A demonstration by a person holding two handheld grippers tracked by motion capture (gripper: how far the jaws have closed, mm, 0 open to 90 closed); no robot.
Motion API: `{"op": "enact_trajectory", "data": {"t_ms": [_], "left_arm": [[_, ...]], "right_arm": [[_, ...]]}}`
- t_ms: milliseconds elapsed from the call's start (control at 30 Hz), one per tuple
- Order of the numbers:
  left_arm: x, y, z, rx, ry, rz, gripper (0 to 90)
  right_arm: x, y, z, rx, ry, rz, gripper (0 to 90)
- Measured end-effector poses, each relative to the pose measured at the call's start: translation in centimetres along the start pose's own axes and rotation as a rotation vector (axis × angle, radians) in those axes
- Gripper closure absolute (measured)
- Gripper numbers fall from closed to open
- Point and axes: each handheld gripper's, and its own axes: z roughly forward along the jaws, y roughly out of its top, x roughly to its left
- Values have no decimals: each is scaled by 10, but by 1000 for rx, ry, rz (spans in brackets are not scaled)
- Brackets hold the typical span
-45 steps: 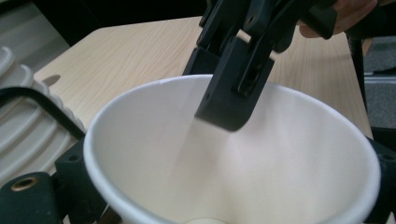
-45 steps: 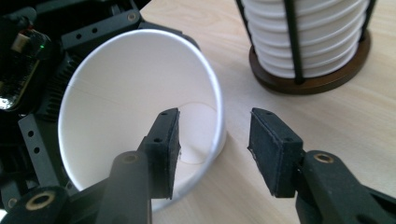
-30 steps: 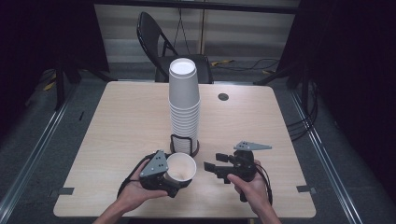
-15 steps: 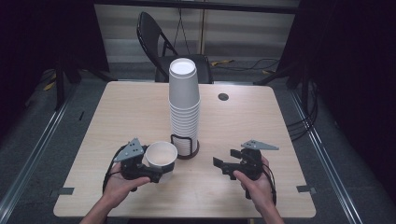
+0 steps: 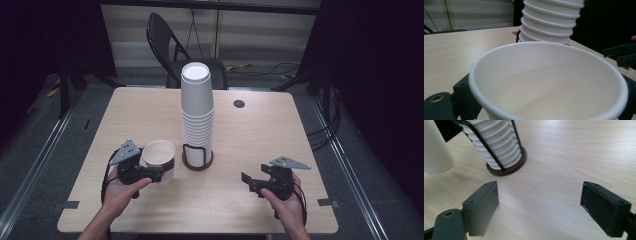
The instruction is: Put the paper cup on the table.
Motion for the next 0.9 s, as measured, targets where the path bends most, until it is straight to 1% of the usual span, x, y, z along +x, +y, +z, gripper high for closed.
{"op": "enact_trajectory", "data": {"t_ms": [33, 100, 167, 200, 233, 267, 333, 367, 400, 433, 467, 533, 567, 600, 633, 667, 700, 733, 767, 800, 833, 900], "left_arm": [[2, 2, 2, 3, 27, 10, 86], [5, 5, 3, -9, 38, 4, 85], [9, 8, 4, -13, 54, 10, 85], [11, 9, 4, -16, 60, 14, 84], [14, 9, 5, -21, 66, 8, 84], [14, 9, 5, -21, 66, 8, 82], [20, 10, 7, -12, 70, 21, 81], [25, 11, 11, -3, 108, 30, 80], [25, 11, 11, -3, 108, 30, 80], [30, 13, 14, 12, 130, 53, 79], [30, 13, 14, 12, 130, 53, 78], [35, 15, 17, 6, 135, 49, 77], [38, 17, 19, 13, 135, 48, 77], [42, 20, 22, 8, 138, 54, 76], [42, 20, 22, 8, 138, 54, 75], [44, 21, 23, 5, 153, 65, 75], [50, 23, 27, -9, 165, 62, 74], [53, 23, 29, -5, 165, 46, 73], [53, 23, 29, -5, 165, 46, 72], [57, 23, 31, -1, 158, 31, 72], [60, 23, 33, -2, 163, 18, 71], [66, 21, 39, -1, 166, 22, 69]], "right_arm": [[-3, -2, -1, 5, -5, -1, 142], [-4, -4, 0, 8, -8, 6, 143], [-5, -7, 0, 15, -6, 19, 143], [-6, -8, 0, 16, -6, 16, 143], [-6, -9, 0, 20, -10, 13, 143], [-6, -9, 0, 20, -10, 13, 143], [-6, -11, 0, 28, -13, 10, 143], [-6, -13, 0, 24, -15, 16, 143], [-6, -13, 0, 24, -15, 16, 143], [-6, -13, 0, 20, -13, 22, 144], [-6, -14, 1, 21, -13, 24, 144], [-6, -13, 1, 24, -10, 23, 144], [-6, -14, 2, 21, -9, 25, 144], [-5, -14, 4, 23, -5, 34, 145], [-5, -14, 5, 26, -2, 36, 145], [-5, -14, 5, 26, -2, 36, 145], [-5, -14, 6, 32, -1, 32, 146], [-4, -15, 7, 33, 2, 34, 146], [-4, -15, 7, 34, 1, 34, 146], [-4, -15, 7, 34, 1, 34, 146], [-4, -15, 7, 36, 0, 34, 147], [-4, -15, 8, 36, 1, 33, 148]]}}
